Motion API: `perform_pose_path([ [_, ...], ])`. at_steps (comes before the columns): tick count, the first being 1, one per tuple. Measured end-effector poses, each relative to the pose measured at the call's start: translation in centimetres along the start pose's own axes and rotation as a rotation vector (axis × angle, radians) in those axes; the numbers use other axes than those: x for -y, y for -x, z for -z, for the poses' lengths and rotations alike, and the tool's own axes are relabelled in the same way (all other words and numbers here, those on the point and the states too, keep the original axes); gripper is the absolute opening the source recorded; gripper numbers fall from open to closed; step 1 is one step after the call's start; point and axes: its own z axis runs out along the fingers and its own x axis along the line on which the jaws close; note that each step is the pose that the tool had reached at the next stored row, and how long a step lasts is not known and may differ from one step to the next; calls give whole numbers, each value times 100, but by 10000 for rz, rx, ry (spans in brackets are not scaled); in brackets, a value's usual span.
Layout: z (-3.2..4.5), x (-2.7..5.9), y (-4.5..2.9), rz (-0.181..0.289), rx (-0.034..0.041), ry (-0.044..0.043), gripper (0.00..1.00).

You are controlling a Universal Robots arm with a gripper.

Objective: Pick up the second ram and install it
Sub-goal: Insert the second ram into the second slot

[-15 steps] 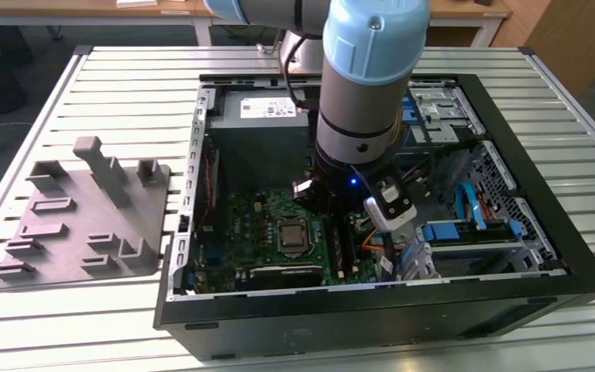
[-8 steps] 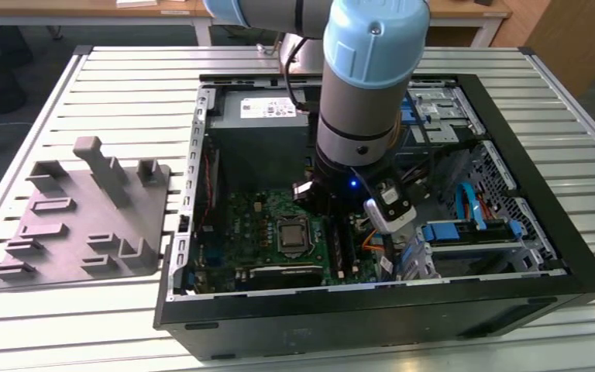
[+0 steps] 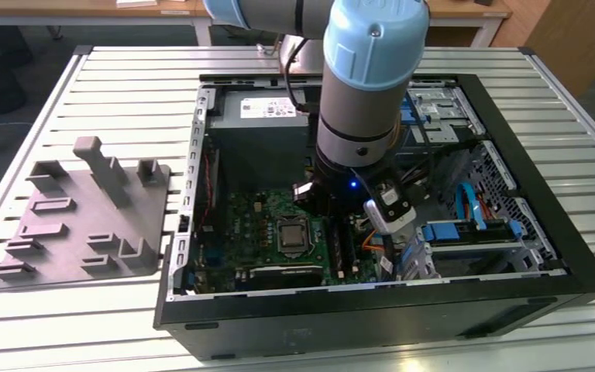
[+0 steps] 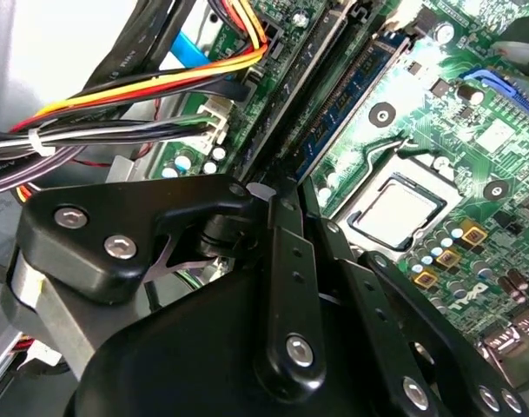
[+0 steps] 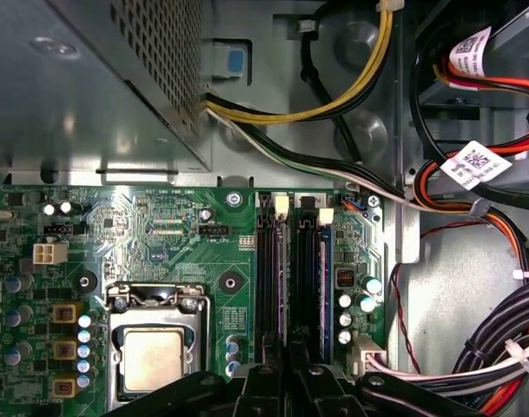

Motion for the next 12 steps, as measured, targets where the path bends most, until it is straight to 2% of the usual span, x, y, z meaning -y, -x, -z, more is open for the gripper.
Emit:
perform_pose_path([
  [3,-6,-1,1,1,4,13,15],
  [4,-3,-1,1,1,2,5,21],
  [7,19,-1,1,0,-1,-3,21],
  [12,223,-10,6,1,1,0,21],
])
